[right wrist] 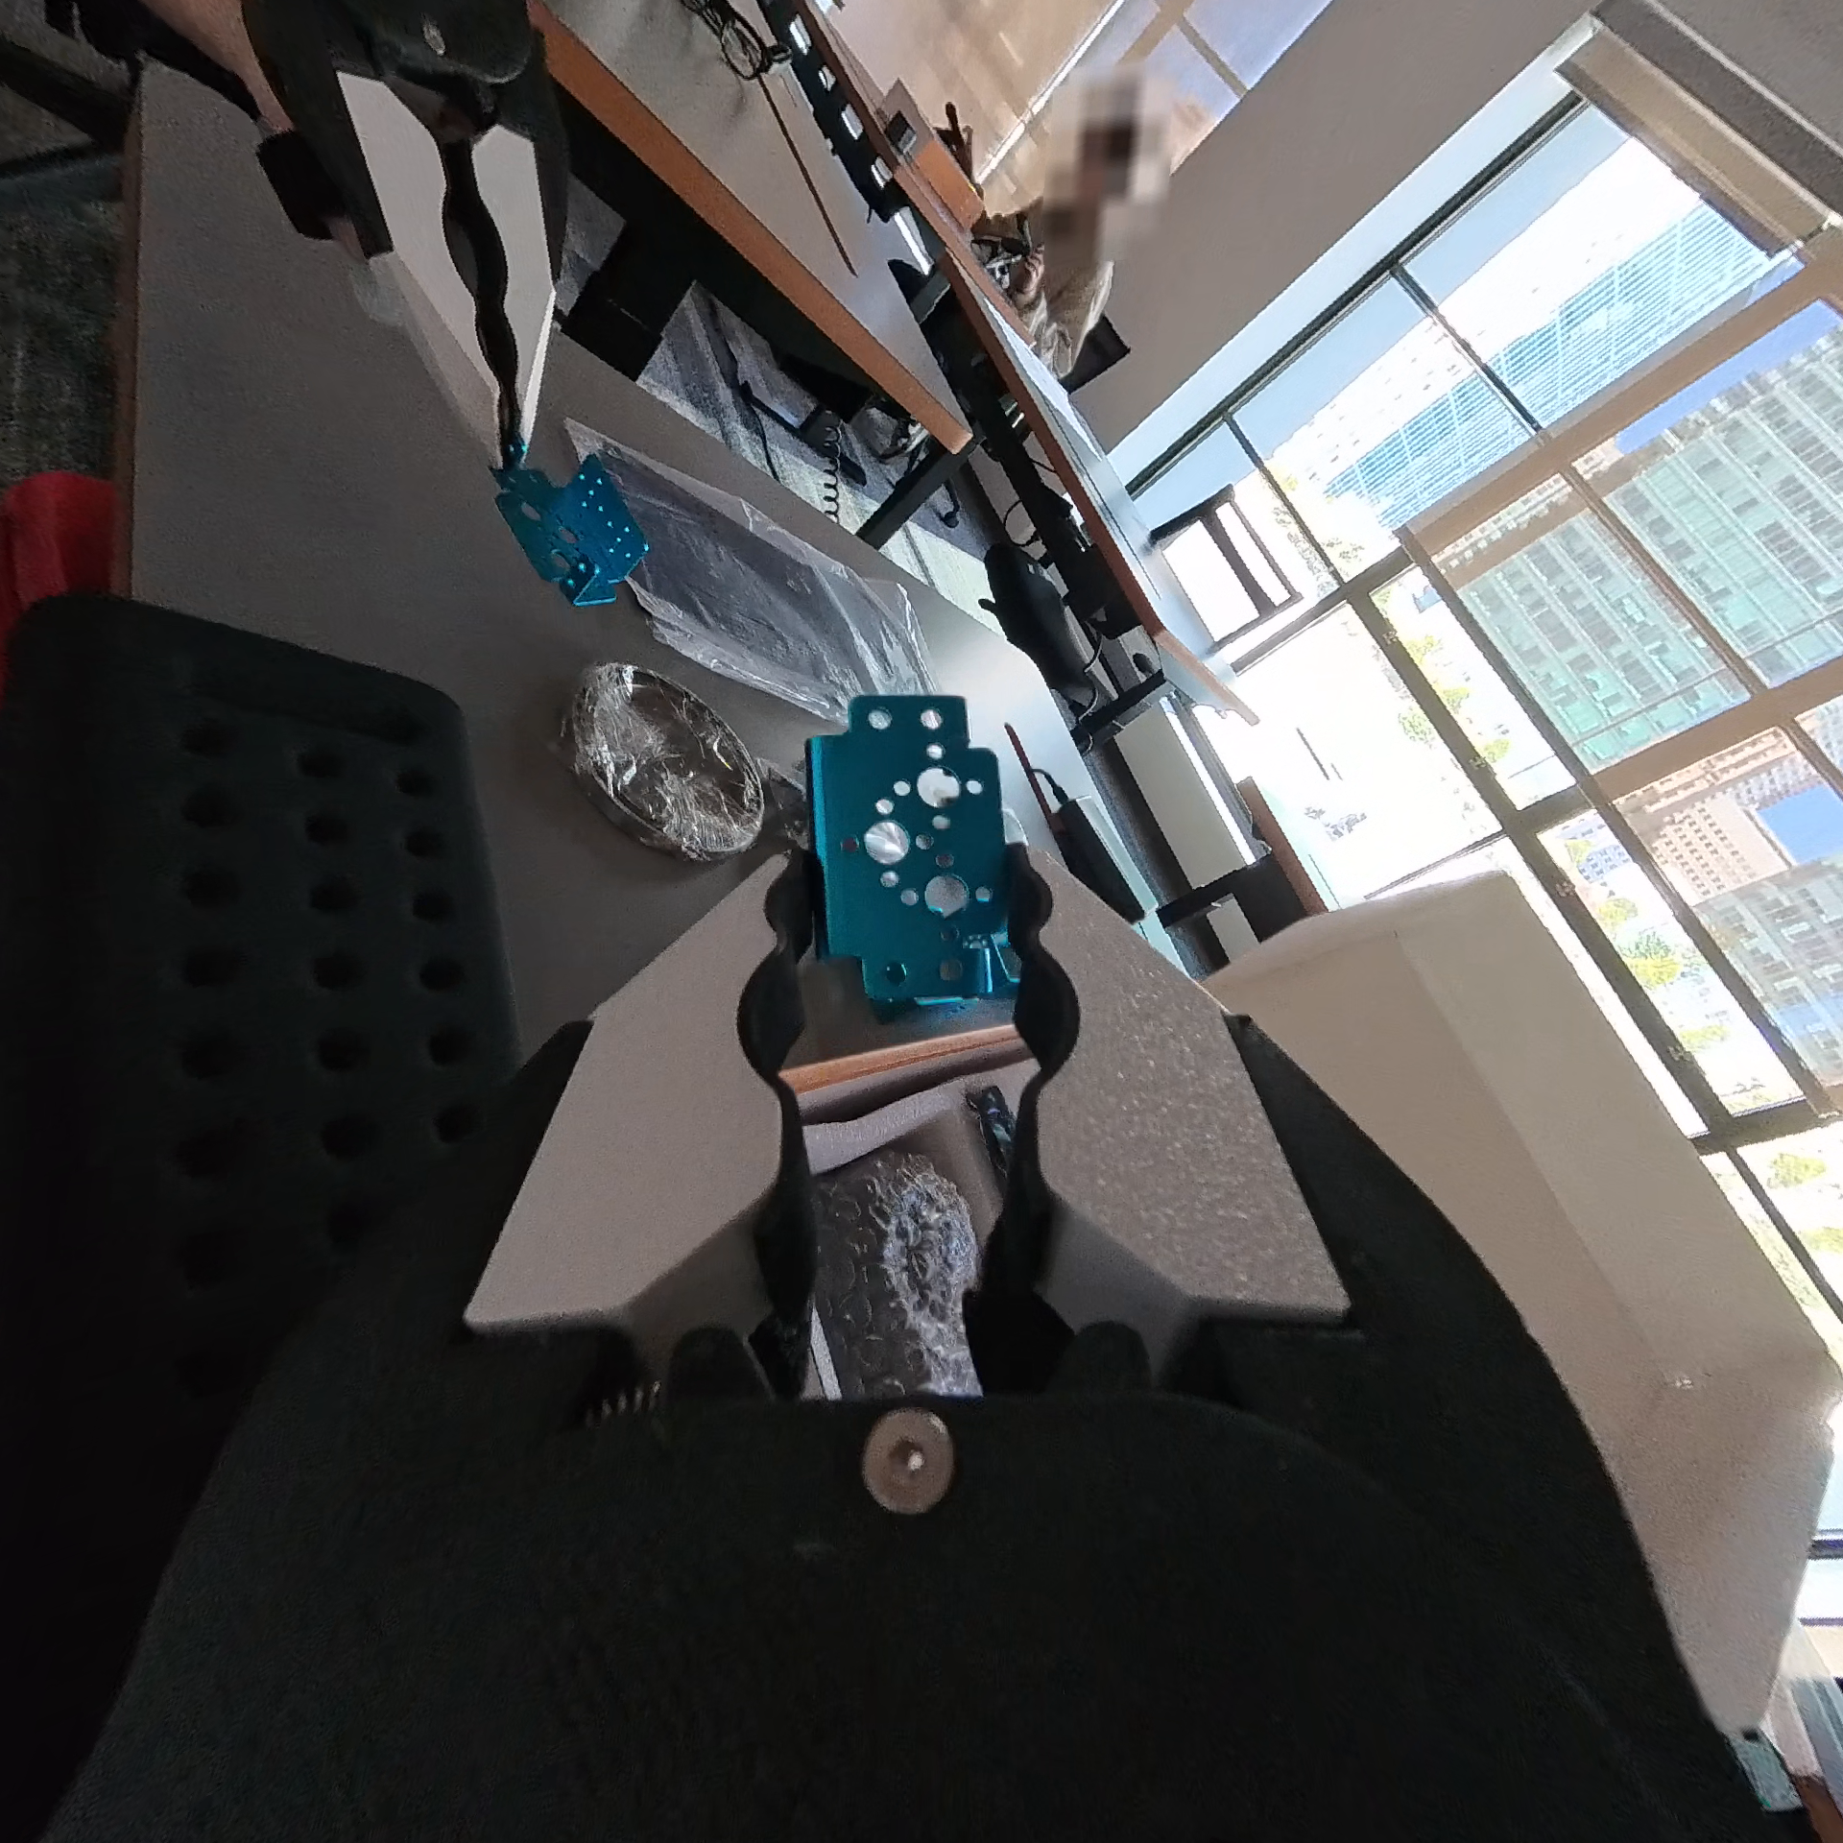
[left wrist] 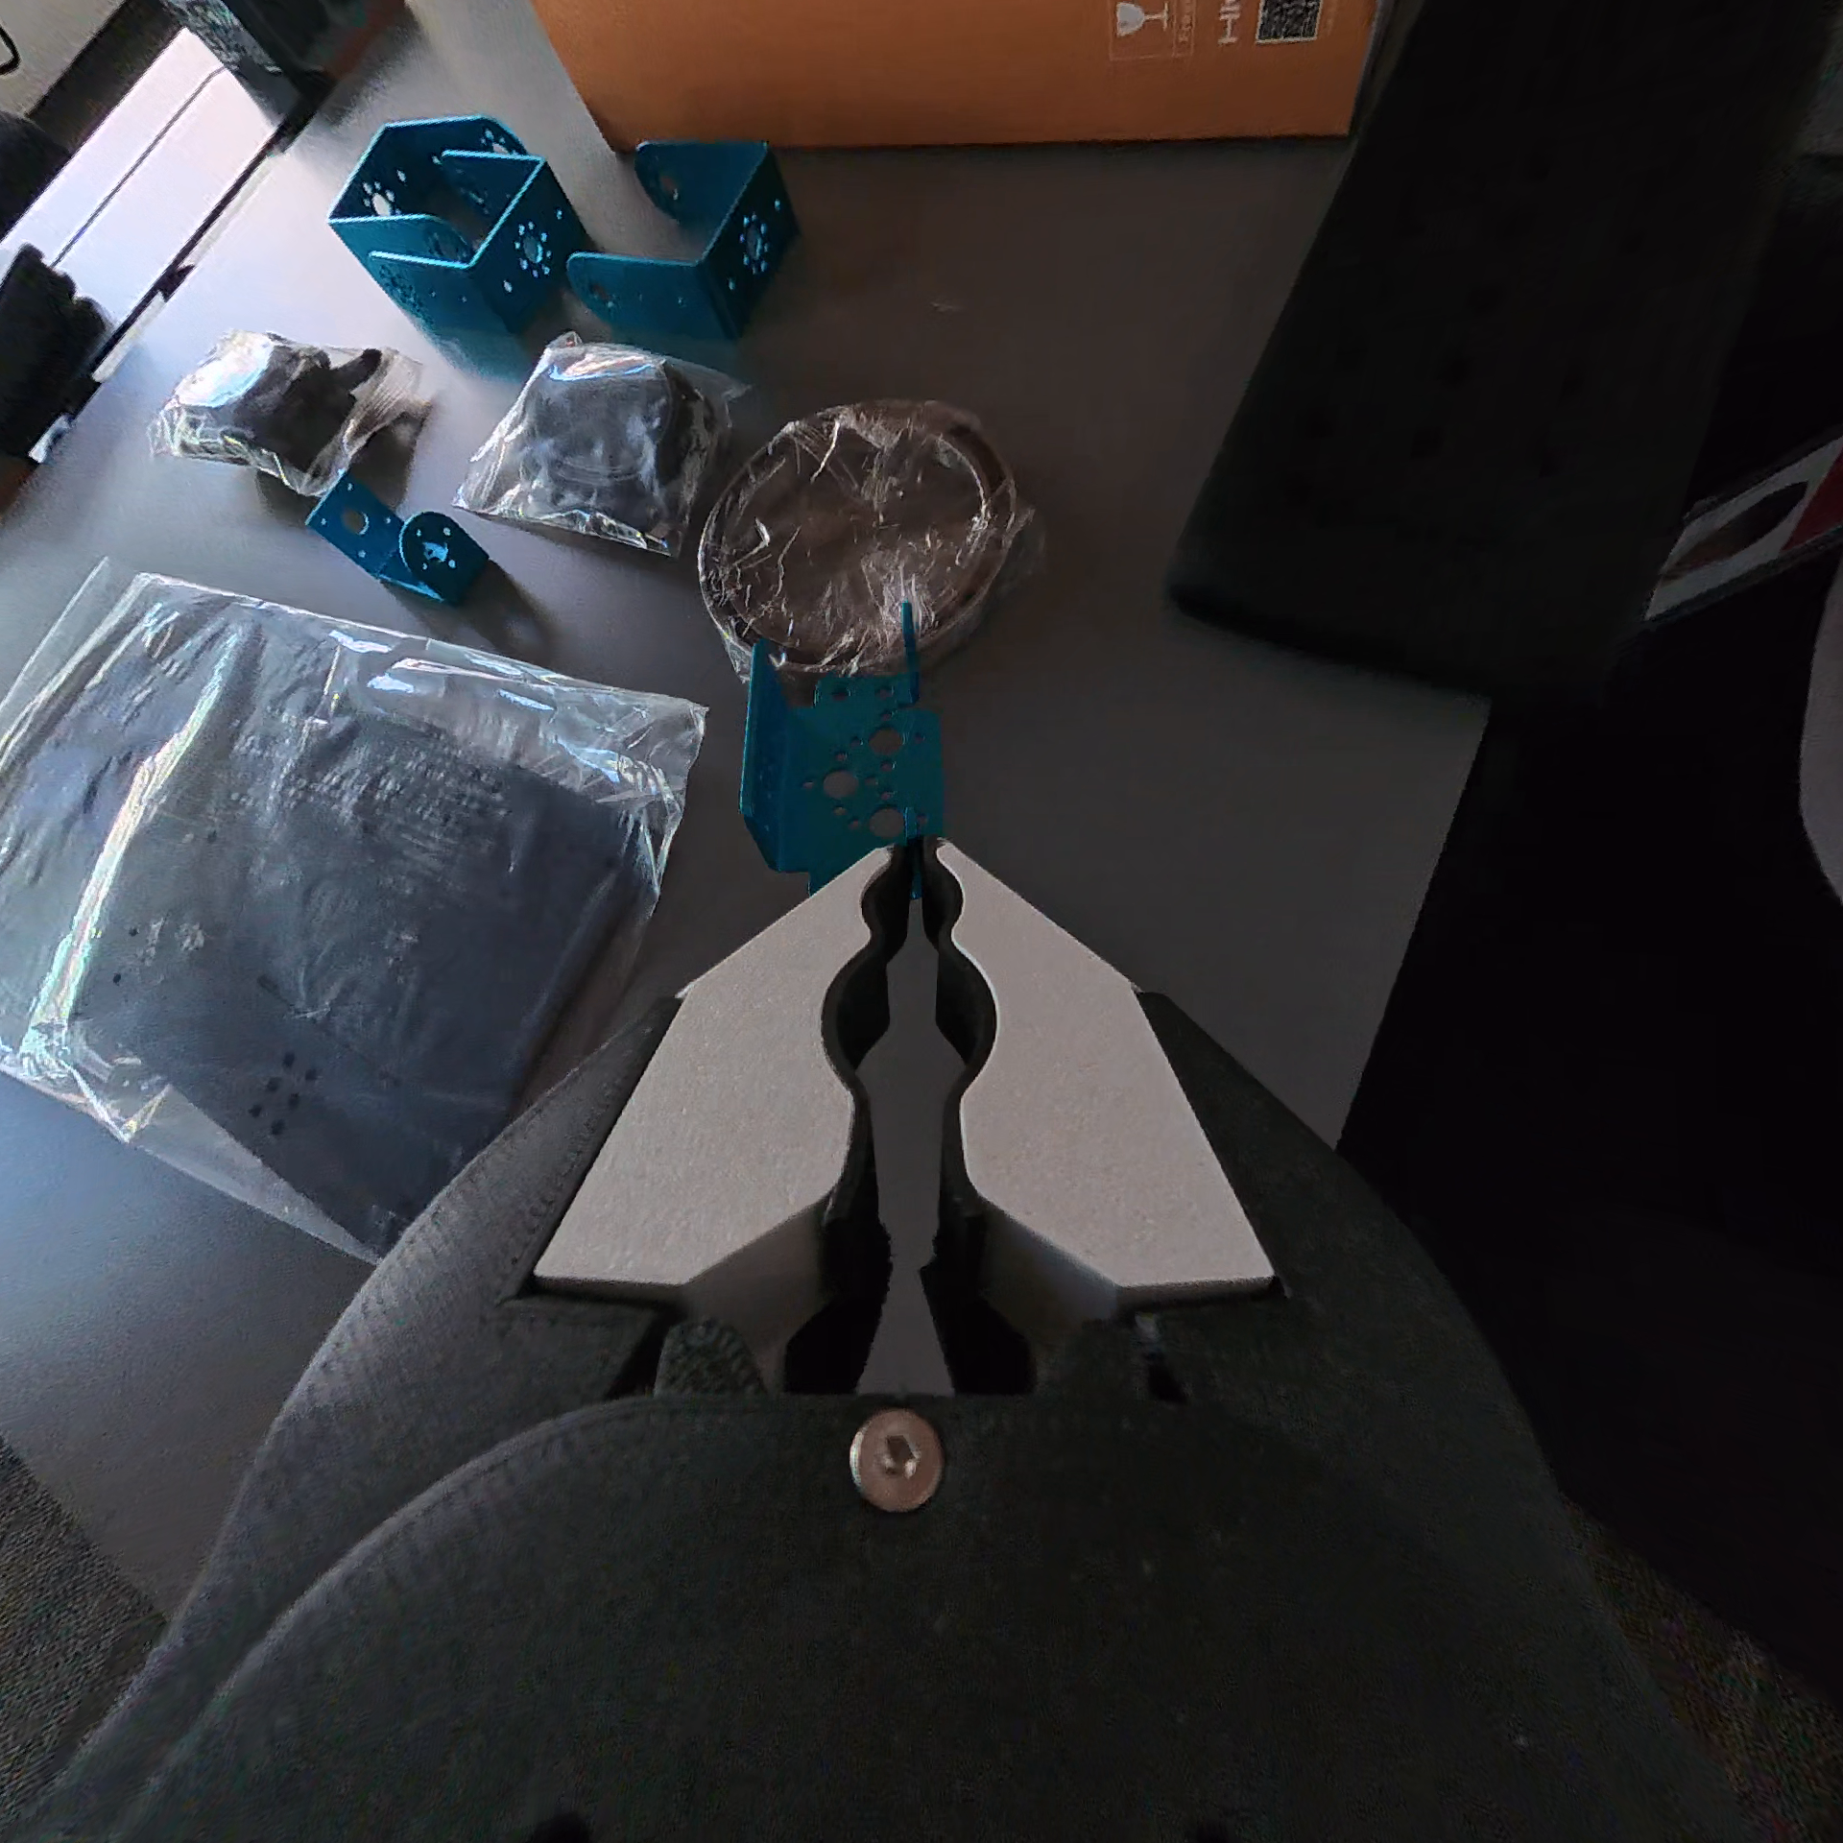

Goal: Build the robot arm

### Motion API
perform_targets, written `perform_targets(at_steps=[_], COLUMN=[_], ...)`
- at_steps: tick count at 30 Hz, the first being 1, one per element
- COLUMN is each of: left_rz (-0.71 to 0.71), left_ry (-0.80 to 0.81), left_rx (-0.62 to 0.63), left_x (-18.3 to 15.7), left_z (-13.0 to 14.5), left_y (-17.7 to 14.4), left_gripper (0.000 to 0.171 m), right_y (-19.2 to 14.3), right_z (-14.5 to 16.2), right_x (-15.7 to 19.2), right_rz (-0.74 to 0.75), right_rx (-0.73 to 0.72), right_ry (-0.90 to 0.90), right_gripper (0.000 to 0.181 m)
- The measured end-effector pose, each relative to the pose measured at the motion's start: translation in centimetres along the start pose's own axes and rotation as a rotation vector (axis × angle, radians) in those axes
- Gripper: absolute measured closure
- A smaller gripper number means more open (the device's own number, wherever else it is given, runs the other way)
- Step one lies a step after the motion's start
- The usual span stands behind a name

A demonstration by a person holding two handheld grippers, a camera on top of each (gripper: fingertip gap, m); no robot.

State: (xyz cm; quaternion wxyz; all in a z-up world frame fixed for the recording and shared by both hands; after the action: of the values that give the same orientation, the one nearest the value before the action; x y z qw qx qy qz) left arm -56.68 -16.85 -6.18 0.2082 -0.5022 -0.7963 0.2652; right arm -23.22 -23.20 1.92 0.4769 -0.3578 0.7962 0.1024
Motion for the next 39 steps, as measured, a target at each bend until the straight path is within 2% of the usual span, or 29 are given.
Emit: perform_targets(at_steps=[9,15,16,17,18,20,23,25,26,28,30,32,34,36,39], left_rz=[0.012,0.037,0.036,0.032,0.01,-0.057,-0.145,-0.166,-0.104,0.118,0.216,0.227,0.229,0.282,0.401], left_ry=[-0.053,-0.079,-0.086,-0.094,-0.104,-0.111,-0.057,-0.07,-0.071,-0.035,0.062,0.213,0.34,0.403,0.372], left_rx=[0.016,0.015,0.01,0.013,0.031,0.043,0.046,-0.102,-0.218,-0.488,-0.631,-0.622,-0.515,-0.394,-0.304], left_x=[0.7,1.0,1.1,1.2,1.4,2.0,3.8,5.4,5.5,3.8,1.7,-0.5,-1.9,-2.8,-3.1], left_z=[2.3,3.3,3.4,3.5,3.6,3.7,3.5,0.6,-1.9,-8.7,-15.5,-20.7,-24.3,-26.4,-28.3], left_y=[0.8,1.3,1.3,1.4,1.5,1.0,-2.2,-5.6,-7.2,-9.6,-10.3,-9.2,-7.3,-5.4,-3.0], left_gripper=[0.171,0.171,0.171,0.158,0.135,0.112,0.119,0.139,0.148,0.149,0.141,0.135,0.142,0.146,0.148], right_y=[1.2,1.6,1.8,1.9,2.0,2.3,3.0,3.6,3.9,4.8,5.9,6.6,7.1,7.1,6.3], right_z=[0.1,-0.1,-0.1,-0.2,-0.2,0.1,1.0,1.2,1.2,1.1,0.6,-0.2,-0.9,-1.3,-1.4], right_x=[0.2,-0.9,-1.7,-2.8,-4.0,-6.7,-10.0,-11.0,-11.4,-11.6,-11.3,-10.8,-10.2,-9.8,-9.5], right_rz=[-0.021,-0.04,-0.083,-0.149,-0.229,-0.432,-0.701,-0.938,-1.046,-1.162,-1.231,-1.309,-1.345,-1.356,-1.36], right_rx=[-0.012,-0.091,-0.133,-0.189,-0.251,-0.347,-0.432,-0.466,-0.508,-0.551,-0.564,-0.59,-0.579,-0.557,-0.524], right_ry=[0.004,0.111,0.218,0.37,0.545,0.9,1.321,1.564,1.656,1.784,1.811,1.829,1.83,1.831,1.808], right_gripper=[0.143,0.144,0.144,0.143,0.143,0.143,0.143,0.143,0.144,0.144,0.144,0.143,0.143,0.143,0.143])
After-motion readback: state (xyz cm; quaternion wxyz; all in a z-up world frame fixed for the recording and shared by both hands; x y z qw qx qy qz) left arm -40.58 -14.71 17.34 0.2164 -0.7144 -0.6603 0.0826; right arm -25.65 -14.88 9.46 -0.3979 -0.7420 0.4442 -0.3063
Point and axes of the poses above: each gripper's, where its closed fingertips meet, y out along the fingers, z out of its underside, x = y × z across the jaws, the point moved 8 cm from there along -y, back along the fingers, and after that the axes turned 11 degrees about -y, right-handed, at the moved point
